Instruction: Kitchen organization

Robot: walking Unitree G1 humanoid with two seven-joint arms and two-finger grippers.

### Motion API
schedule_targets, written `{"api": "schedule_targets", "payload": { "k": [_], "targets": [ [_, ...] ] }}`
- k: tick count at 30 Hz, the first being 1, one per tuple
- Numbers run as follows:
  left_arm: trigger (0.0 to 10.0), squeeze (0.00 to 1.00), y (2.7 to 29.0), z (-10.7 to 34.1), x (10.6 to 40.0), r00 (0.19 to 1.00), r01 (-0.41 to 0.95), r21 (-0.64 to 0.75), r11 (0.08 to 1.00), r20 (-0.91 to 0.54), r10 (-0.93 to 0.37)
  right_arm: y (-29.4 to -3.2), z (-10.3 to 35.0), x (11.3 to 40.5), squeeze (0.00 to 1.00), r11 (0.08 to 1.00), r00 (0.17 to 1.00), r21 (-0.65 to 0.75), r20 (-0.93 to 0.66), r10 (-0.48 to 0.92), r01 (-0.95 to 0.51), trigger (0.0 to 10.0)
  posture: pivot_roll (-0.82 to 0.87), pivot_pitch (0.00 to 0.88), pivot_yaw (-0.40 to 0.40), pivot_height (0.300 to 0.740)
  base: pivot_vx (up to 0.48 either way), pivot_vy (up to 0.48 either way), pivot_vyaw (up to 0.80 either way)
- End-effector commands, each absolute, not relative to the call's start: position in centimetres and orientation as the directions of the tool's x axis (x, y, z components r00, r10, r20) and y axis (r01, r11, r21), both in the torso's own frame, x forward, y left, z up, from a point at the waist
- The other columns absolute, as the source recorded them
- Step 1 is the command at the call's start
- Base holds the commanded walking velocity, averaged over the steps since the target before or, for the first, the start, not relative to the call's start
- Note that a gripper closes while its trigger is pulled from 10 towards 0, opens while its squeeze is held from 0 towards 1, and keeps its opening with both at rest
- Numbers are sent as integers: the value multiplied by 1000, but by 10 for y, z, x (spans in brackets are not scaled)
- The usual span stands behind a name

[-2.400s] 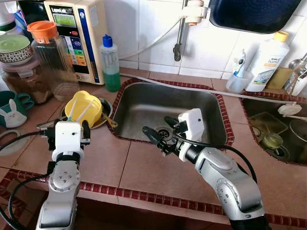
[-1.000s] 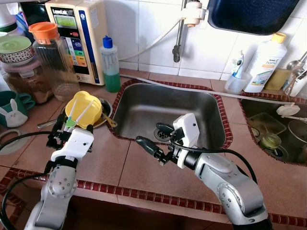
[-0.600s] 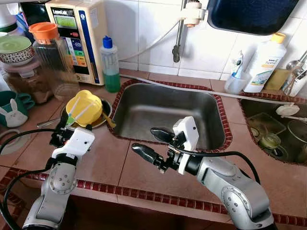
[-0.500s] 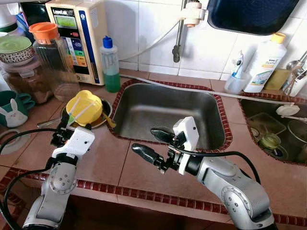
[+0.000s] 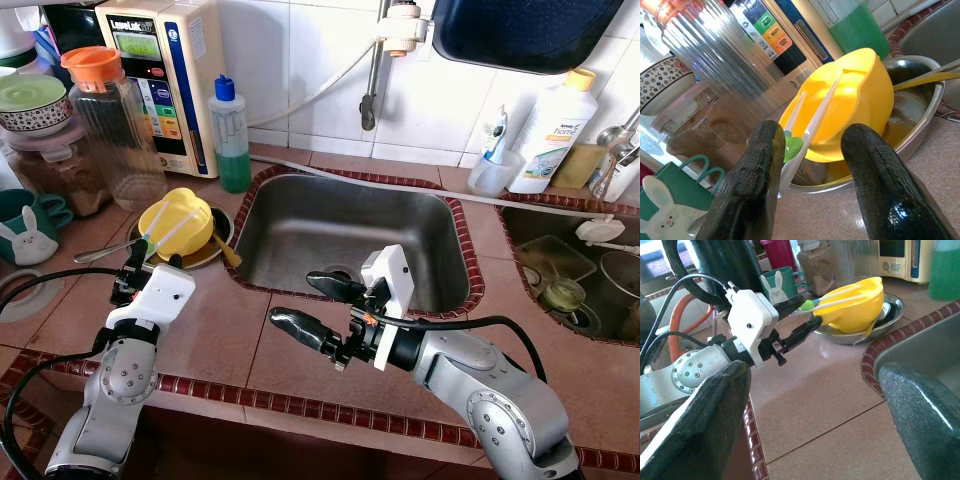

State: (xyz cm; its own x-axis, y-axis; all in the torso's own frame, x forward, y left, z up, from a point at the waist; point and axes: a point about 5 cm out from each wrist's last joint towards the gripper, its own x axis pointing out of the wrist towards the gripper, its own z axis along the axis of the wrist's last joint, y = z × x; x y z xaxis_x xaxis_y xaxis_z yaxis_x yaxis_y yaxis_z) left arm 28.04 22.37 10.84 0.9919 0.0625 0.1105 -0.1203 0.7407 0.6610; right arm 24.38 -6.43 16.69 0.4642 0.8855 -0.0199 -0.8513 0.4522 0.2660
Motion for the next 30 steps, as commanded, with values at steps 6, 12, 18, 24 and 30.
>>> {"api": "schedule_targets", "payload": {
  "k": [6, 12, 18, 24, 30],
  "targets": [
    [0, 0, 227, 113, 281, 989, -138, 664, 735, 131, 68, -64, 170, 241, 0, 439, 450, 257, -19, 893, -861, 10000, 50, 9, -29, 740, 0, 0, 0],
    [0, 0, 228, 115, 280, 987, -151, 667, 729, 141, 75, -63, 169, 240, 0, 437, 447, 259, -21, 894, -862, 10000, 51, 7, -29, 740, 0, 0, 0],
    [0, 0, 228, 117, 280, 986, -157, 668, 727, 149, 76, -63, 168, 241, 0, 437, 447, 259, -22, 894, -861, 10000, 52, 7, -29, 740, 0, 0, 0],
    [0, 0, 229, 121, 281, 982, -175, 674, 717, 171, 79, -62, 168, 241, 0, 435, 445, 263, -23, 895, -861, 10000, 54, 5, -29, 740, 0, 0, 0],
    [0, 0, 227, 126, 280, 978, -190, 676, 712, 194, 78, -61, 167, 241, 0, 434, 444, 264, -23, 896, -862, 10000, 56, 4, -28, 740, 0, 0, 0]
  ]
}}
